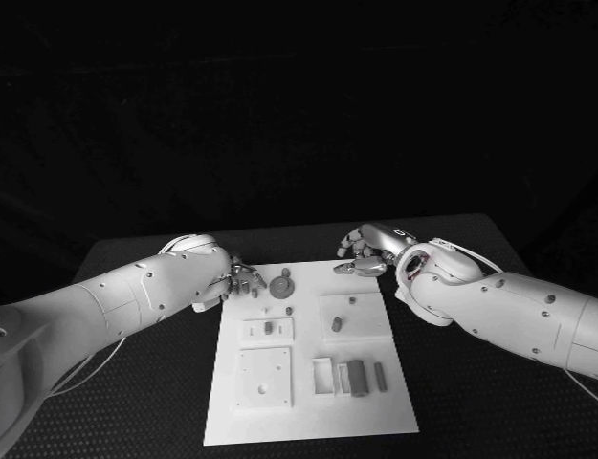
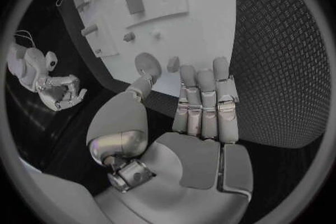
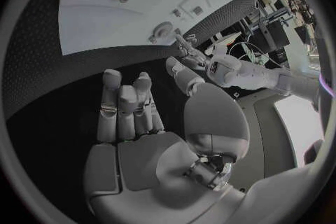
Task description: Assemble the parts on the task board
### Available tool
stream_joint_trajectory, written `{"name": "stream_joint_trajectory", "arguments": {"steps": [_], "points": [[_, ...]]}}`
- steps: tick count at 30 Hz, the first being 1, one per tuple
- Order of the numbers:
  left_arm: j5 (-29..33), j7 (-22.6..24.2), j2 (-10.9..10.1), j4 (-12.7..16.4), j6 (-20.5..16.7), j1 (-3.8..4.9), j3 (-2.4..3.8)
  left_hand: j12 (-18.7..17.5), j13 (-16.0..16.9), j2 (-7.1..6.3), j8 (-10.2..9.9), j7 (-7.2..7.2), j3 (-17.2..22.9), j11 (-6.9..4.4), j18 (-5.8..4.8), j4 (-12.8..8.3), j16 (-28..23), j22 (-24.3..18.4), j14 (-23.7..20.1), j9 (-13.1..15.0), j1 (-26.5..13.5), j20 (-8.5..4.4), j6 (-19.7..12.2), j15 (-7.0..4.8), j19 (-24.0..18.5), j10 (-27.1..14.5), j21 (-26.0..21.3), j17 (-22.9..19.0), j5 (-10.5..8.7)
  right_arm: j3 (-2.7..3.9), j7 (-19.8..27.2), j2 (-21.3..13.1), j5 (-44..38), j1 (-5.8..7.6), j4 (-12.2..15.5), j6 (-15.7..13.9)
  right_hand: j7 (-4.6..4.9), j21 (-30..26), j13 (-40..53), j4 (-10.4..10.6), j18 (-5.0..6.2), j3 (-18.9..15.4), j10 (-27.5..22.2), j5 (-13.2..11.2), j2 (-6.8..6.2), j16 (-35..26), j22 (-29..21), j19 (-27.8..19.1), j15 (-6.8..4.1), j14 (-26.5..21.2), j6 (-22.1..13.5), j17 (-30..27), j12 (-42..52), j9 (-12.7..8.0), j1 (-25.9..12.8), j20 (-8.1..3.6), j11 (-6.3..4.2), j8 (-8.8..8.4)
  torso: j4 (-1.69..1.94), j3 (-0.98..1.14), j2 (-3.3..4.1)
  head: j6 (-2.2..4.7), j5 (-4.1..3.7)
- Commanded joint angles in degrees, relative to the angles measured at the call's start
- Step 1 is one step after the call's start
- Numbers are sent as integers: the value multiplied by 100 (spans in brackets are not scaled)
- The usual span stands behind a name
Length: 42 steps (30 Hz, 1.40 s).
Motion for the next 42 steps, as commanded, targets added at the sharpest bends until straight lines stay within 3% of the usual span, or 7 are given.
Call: {"name": "stream_joint_trajectory", "arguments": {"steps": [1, 21, 34, 42], "points": [[-31, 92, 26, -17, 108, -11, 0, 35, 9, 77, -29, 5, -5, 0, -46, -9, 30, 10, -22, 0, 0, 0, -24, 0, -50, -31, -27, -7, -19, 5, 5, 2, -14, 1, 14, 11, 29, -31, -6, 34, 72, -11, -25, -17, -22, -13, 82, -39, 0, -41, 5, -6, 4, 5, -22, -12, 18, -26, 6, -3, 0, -9, -9], [-202, 92, 87, -104, -22, -119, -5, 114, -43, 628, -37, 2, -88, -3, -58, -388, 90, 116, -50, 18, 190, 10, 7, 11, -42, -67, -86, -52, 79, 11, -7, -13, -14, 3, 19, 22, 29, -31, -8, 43, 72, -5, -25, -17, -22, -12, 83, -38, 0, -40, 5, -6, 6, 7, -17, -14, 18, -27, 3, 7, -2, -30, -23], [-128, 133, 55, -98, -106, -122, -5, 140, -69, 799, -24, -10, -91, -13, -59, -541, 112, 151, -38, 28, 236, 12, 49, 15, -20, -54, -107, -74, 97, 13, -43, -3, -35, 3, 4, 29, 28, -31, -10, 46, 72, -3, -25, -17, -23, -11, 83, -37, 0, -39, 5, -7, 8, 9, -11, -15, 18, -27, 14, 10, -5, -59, -51], [214, 191, -18, -28, -232, -123, 2, 188, -86, 993, -3, -32, -11, -36, -52, -778, 157, 201, -6, 43, 441, 7, 101, 7, 29, -17, -107, -87, 108, 13, -34, 10, -35, 3, -14, 24, 28, -31, -11, 44, 72, 2, -25, -16, -21, -10, 84, -37, 0, -38, 4, -7, 10, 10, -1, -17, 17, -28, 3, 1, -1, -51, -38]]}}
